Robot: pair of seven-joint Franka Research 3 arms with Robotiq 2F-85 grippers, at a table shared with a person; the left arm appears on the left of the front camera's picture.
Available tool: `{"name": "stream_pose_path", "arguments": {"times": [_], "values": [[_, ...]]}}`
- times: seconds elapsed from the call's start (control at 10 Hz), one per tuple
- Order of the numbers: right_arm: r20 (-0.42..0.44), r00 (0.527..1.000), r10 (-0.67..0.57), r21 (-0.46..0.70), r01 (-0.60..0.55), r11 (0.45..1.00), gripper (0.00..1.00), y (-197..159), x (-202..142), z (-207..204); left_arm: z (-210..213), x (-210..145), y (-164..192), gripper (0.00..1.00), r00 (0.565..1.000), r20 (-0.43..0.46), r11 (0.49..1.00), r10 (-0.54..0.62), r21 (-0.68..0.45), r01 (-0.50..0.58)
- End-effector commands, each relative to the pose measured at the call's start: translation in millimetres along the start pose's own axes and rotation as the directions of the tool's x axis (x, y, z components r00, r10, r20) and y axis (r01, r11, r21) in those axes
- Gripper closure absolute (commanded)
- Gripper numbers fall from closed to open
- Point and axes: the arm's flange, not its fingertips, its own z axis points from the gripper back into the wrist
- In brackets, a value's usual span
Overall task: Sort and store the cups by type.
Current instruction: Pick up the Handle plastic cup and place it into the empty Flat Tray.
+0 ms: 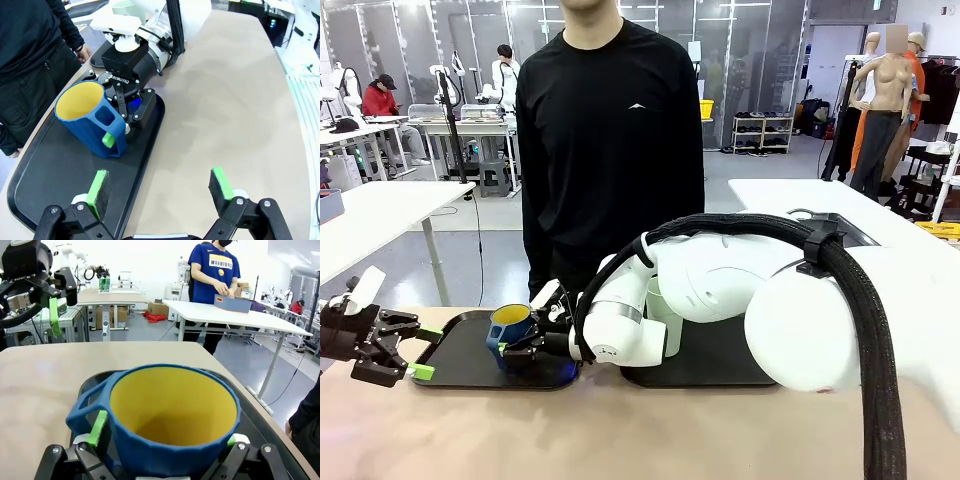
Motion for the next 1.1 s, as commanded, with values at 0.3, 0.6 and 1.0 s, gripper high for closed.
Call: {"name": "stream_pose_path", "arguments": {"times": [0.3, 0.6, 1.0], "values": [[-0.071, 0.996, 0.052, -0.063, -0.057, 0.996, 0.00, 15, 7, 21, -1, -1, 0, 0.00, 1.000, 0.003, 1.000, -0.013, -0.003, 0.013], [-0.076, 0.997, 0.027, -0.082, -0.033, 0.996, 0.00, 13, 4, 35, -1, -1, 0, 0.00, 1.000, 0.003, 1.000, -0.013, -0.003, 0.013], [-0.077, 0.997, 0.012, -0.083, -0.019, 0.996, 0.00, 13, 13, 64, -1, -1, 0, 0.00, 1.000, 0.003, 1.000, -0.013, -0.003, 0.013]]}}
